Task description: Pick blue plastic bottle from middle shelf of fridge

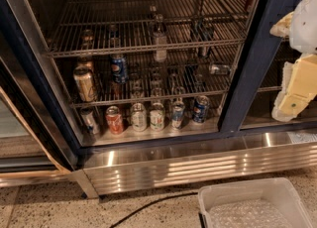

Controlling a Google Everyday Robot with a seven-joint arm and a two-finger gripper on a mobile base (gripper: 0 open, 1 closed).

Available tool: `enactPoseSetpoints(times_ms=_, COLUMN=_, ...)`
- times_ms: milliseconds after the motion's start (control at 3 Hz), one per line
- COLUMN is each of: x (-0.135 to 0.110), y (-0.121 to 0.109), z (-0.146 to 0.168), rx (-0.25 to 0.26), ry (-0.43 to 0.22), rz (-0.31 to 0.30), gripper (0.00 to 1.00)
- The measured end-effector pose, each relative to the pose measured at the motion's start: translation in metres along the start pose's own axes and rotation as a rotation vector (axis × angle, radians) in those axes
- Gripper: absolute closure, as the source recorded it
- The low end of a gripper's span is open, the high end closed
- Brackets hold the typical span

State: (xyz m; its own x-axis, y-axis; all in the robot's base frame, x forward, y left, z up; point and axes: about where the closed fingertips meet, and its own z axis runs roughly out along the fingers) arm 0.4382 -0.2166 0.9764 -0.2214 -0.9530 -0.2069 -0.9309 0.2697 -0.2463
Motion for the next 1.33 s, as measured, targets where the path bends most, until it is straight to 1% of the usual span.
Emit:
enactPoseSetpoints(times_ms=333, x=0.000, y=0.000, z=0.000, rx=0.000, ry=0.000, rz=0.000, gripper=0.00)
enactPoseSetpoints(times_ms=667, x=-0.001, y=0.003, z=0.013, rx=-0.021, ry=-0.014, rz=0.023, gripper=0.00)
enactPoseSetpoints(times_ms=1000, x=-0.012, y=0.019, z=0.046, rx=-0.051, ry=-0.053, rz=0.039, gripper=0.00)
enactPoseSetpoints(times_ms=1333, x=-0.022, y=0.033, z=0.085, rx=-0.065, ry=-0.095, rz=0.043, gripper=0.00)
